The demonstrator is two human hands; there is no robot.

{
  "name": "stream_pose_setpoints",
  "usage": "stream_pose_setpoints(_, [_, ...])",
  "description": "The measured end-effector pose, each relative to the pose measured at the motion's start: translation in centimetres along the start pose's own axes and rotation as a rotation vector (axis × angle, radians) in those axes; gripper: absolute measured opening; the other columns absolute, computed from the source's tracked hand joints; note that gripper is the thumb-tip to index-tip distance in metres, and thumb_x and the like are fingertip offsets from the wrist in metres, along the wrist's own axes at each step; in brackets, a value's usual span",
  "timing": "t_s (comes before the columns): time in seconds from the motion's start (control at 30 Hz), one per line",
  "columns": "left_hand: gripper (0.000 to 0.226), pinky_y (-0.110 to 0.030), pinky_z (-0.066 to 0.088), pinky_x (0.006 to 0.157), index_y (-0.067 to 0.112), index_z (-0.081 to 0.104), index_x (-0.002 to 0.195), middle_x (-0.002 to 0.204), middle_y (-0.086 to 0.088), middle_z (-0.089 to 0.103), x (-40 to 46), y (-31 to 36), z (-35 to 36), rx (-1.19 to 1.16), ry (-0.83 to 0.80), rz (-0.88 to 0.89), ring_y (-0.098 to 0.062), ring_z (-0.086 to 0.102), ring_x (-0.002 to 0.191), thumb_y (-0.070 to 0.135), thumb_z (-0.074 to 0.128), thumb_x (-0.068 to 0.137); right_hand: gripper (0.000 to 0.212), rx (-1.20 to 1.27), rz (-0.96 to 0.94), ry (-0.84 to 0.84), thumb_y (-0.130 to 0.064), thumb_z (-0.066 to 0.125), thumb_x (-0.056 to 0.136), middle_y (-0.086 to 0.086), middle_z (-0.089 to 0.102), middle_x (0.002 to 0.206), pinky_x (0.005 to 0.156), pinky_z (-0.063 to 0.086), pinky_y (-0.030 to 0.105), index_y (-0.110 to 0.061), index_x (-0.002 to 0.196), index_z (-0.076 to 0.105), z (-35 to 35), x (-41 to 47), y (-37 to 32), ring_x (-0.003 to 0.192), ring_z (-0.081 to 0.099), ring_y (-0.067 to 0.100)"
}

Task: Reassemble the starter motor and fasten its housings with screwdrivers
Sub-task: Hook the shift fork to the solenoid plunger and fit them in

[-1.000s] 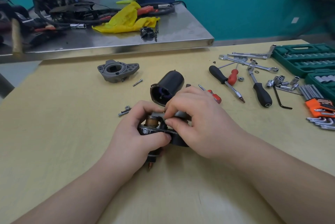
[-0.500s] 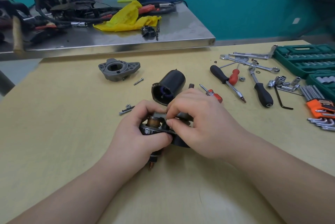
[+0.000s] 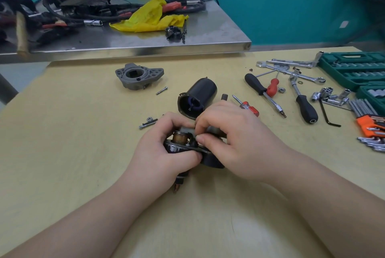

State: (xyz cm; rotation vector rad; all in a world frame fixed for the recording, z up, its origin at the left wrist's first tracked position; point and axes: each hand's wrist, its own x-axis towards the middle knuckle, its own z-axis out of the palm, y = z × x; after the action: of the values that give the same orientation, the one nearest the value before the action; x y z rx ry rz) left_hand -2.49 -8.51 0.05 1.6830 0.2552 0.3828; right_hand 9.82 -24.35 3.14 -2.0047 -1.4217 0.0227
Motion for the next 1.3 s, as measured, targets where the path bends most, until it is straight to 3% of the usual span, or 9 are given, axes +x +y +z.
stream_pose_setpoints(0.2, [0.038, -0.021, 0.051, 0.059, 0.033, 0.069, 0.092, 0.082, 0.008, 0.068, -0.2, 0.3, 0.1, 0.0, 0.005, 0.015, -0.01, 0.062, 0.067, 0.009, 0.079, 0.065, 0.009, -0.013, 0.051, 0.054, -0.014, 0.072, 0.097, -0.012, 0.059, 0.088, 0.079, 0.04, 0.019, -0.019, 0.093, 0.067, 0.6, 0.0, -0.4, 0.094, 0.05, 0.008])
stream_pose_setpoints(0.47, [0.039, -0.03, 0.052, 0.061, 0.032, 0.068, 0.097, 0.085, 0.0, 0.07, -0.4, 0.2, 0.1, 0.017, 0.005, 0.024, -0.018, 0.065, 0.072, 0.01, 0.078, 0.067, 0.024, -0.018, 0.16, 0.018, -0.022, 0.069, 0.098, -0.013, 0.06, 0.106, 0.086, 0.05, 0.035, -0.037, 0.111, 0.055, 0.6, 0.3, -1.5, 0.102, 0.053, 0.003])
stream_pose_setpoints(0.57, [0.041, -0.034, 0.053, 0.064, 0.033, 0.069, 0.1, 0.088, -0.001, 0.071, -0.4, 0.1, 0.1, 0.033, 0.014, 0.024, -0.02, 0.066, 0.074, 0.013, 0.079, 0.066, 0.023, -0.002, 0.142, 0.032, -0.018, 0.069, 0.098, -0.012, 0.061, 0.106, 0.086, 0.046, 0.029, -0.033, 0.111, 0.057, 0.6, 0.2, -1.5, 0.103, 0.051, 0.001])
stream_pose_setpoints(0.77, [0.044, -0.022, 0.055, 0.066, 0.035, 0.072, 0.102, 0.092, 0.006, 0.073, -0.4, -0.2, -0.1, 0.06, 0.041, 0.063, -0.01, 0.068, 0.076, 0.013, 0.081, 0.065, 0.019, 0.021, 0.077, 0.094, -0.015, 0.07, 0.097, -0.012, 0.061, 0.107, 0.087, 0.043, 0.015, -0.024, 0.113, 0.067, 0.9, -0.1, -0.7, 0.107, 0.052, 0.0])
stream_pose_setpoints(0.87, [0.055, -0.025, 0.057, 0.067, 0.042, 0.072, 0.108, 0.097, 0.009, 0.075, -0.3, -0.5, -0.3, 0.044, 0.088, 0.066, -0.009, 0.07, 0.077, 0.013, 0.083, 0.064, 0.016, 0.058, -0.011, 0.315, -0.009, 0.07, 0.096, -0.007, 0.067, 0.117, 0.099, 0.045, 0.024, -0.014, 0.111, 0.072, 1.1, -0.2, -0.3, 0.119, 0.058, 0.011])
stream_pose_setpoints(1.0, [0.073, -0.046, 0.064, 0.068, 0.043, 0.065, 0.127, 0.104, 0.003, 0.075, -0.4, -0.6, -0.7, -0.107, 0.145, 0.028, -0.022, 0.073, 0.08, 0.018, 0.088, 0.061, 0.03, 0.346, 0.239, 0.495, -0.03, 0.069, 0.094, -0.023, 0.065, 0.124, 0.101, 0.049, 0.028, -0.031, 0.123, 0.064, 1.1, 0.1, -0.1, 0.127, 0.058, 0.004])
stream_pose_setpoints(1.07, [0.076, -0.052, 0.063, 0.069, 0.043, 0.065, 0.128, 0.108, -0.002, 0.073, -0.5, -0.4, -0.8, -0.145, 0.172, 0.03, -0.026, 0.072, 0.08, 0.024, 0.088, 0.059, 0.042, 0.611, 0.411, 0.446, -0.041, 0.071, 0.088, -0.022, 0.069, 0.123, 0.098, 0.055, 0.031, -0.034, 0.129, 0.062, 1.4, 0.4, -0.1, 0.12, 0.065, 0.003])
stream_pose_setpoints(1.17, [0.077, -0.053, 0.064, 0.072, 0.043, 0.065, 0.13, 0.113, -0.005, 0.072, -0.6, -0.4, -0.9, -0.161, 0.196, 0.04, -0.027, 0.073, 0.084, 0.026, 0.088, 0.059, 0.046, 0.917, 0.569, 0.24, -0.046, 0.074, 0.085, -0.005, 0.078, 0.117, 0.095, 0.062, 0.046, -0.032, 0.128, 0.069, 2.4, 0.6, -0.1, 0.109, 0.076, 0.015])
stream_pose_setpoints(1.3, [0.075, -0.034, 0.064, 0.073, 0.045, 0.063, 0.13, 0.111, 0.003, 0.074, -0.9, -0.3, -1.1, -0.081, 0.175, 0.096, -0.018, 0.075, 0.09, 0.031, 0.088, 0.061, 0.036, 1.047, 0.564, 0.15, -0.049, 0.077, 0.086, 0.002, 0.079, 0.115, 0.101, 0.057, 0.063, -0.031, 0.116, 0.075, 3.5, 0.4, 0.0, 0.111, 0.076, 0.025])
